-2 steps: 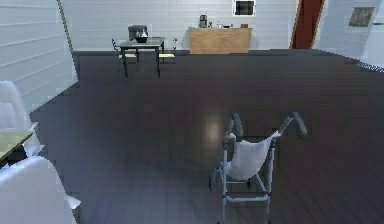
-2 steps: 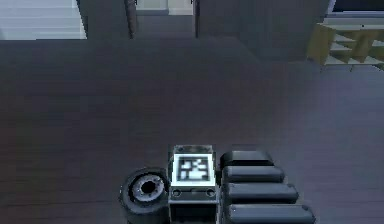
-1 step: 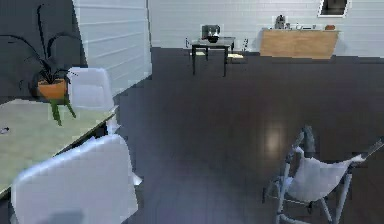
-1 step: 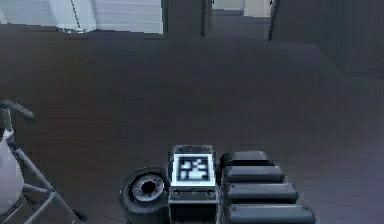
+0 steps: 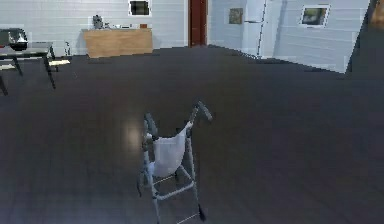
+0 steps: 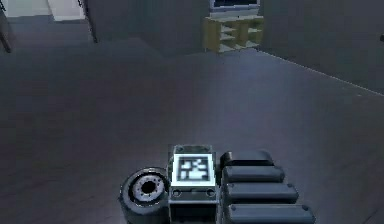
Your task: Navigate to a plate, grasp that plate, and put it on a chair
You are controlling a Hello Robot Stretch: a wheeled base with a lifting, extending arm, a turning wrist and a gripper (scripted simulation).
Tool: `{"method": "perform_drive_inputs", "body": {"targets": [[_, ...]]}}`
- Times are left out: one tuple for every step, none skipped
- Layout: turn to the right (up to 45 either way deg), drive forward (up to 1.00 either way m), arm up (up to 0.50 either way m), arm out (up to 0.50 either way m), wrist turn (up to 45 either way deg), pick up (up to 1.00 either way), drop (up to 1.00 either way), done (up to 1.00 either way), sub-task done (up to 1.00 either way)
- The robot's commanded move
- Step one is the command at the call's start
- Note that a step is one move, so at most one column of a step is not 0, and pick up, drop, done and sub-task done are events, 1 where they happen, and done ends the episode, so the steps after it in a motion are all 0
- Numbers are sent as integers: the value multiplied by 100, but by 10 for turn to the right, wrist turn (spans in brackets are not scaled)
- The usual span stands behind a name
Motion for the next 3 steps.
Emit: {"method": "perform_drive_inputs", "body": {"targets": [[450, 0, 0, 0, 0, 0, 0, 0, 0], [330, 0, 0, 0, 0, 0, 0, 0, 0], [450, 0, 0, 0, 0, 0, 0, 0, 0]]}}
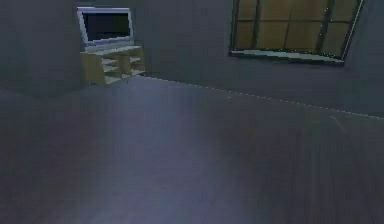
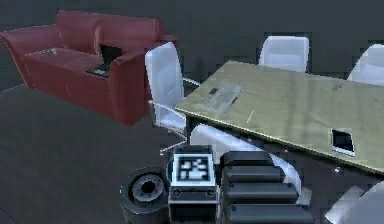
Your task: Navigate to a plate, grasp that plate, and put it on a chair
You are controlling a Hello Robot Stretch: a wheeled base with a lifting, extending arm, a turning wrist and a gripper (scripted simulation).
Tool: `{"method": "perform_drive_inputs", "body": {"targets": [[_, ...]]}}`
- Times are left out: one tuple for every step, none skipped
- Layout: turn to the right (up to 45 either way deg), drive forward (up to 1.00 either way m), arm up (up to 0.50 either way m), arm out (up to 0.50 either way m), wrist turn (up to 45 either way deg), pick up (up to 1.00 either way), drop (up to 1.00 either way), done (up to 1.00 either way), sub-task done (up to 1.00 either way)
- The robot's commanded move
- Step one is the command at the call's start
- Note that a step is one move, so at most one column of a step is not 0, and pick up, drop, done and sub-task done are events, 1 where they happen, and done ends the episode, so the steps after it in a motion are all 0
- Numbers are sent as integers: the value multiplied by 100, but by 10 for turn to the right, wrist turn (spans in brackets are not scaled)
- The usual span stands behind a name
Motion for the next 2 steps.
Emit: {"method": "perform_drive_inputs", "body": {"targets": [[450, 0, 0, 0, 0, 0, 0, 0, 0], [360, 0, 0, 0, 0, 0, 0, 0, 0]]}}
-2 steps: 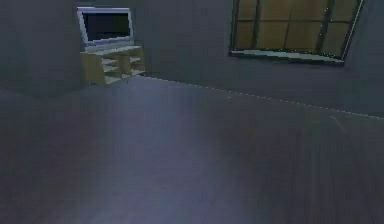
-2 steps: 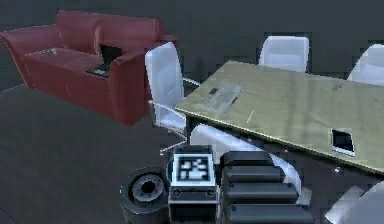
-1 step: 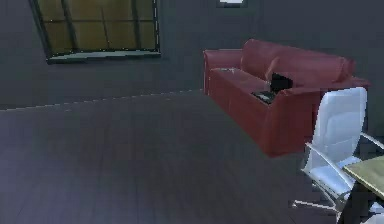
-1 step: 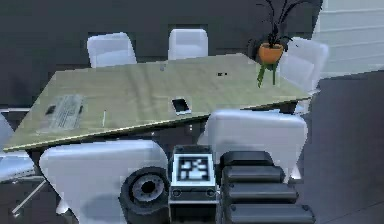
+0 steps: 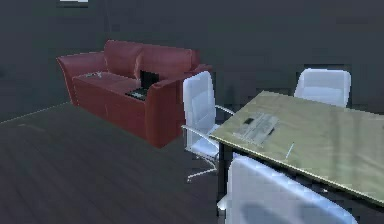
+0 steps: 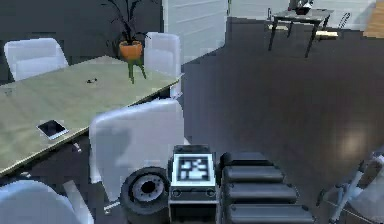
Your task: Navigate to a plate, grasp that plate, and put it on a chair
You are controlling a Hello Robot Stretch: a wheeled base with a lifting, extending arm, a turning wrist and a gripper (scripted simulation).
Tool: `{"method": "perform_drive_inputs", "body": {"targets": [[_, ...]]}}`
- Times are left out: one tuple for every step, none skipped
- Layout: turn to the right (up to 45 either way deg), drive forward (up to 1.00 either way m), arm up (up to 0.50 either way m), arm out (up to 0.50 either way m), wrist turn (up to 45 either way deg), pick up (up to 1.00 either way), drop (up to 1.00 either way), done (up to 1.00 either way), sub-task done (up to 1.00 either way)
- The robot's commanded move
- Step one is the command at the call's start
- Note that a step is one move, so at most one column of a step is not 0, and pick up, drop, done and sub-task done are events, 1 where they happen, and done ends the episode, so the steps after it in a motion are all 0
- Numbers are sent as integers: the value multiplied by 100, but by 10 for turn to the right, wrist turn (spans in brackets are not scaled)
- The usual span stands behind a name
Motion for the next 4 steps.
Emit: {"method": "perform_drive_inputs", "body": {"targets": [[0, 25, 0, 0, 0, 0, 0, 0, 0], [-30, 0, 0, 0, 0, 0, 0, 0, 0], [30, 0, 0, 0, 0, 0, 0, 0, 0], [-30, 0, 0, 0, 0, 0, 0, 0, 0]]}}
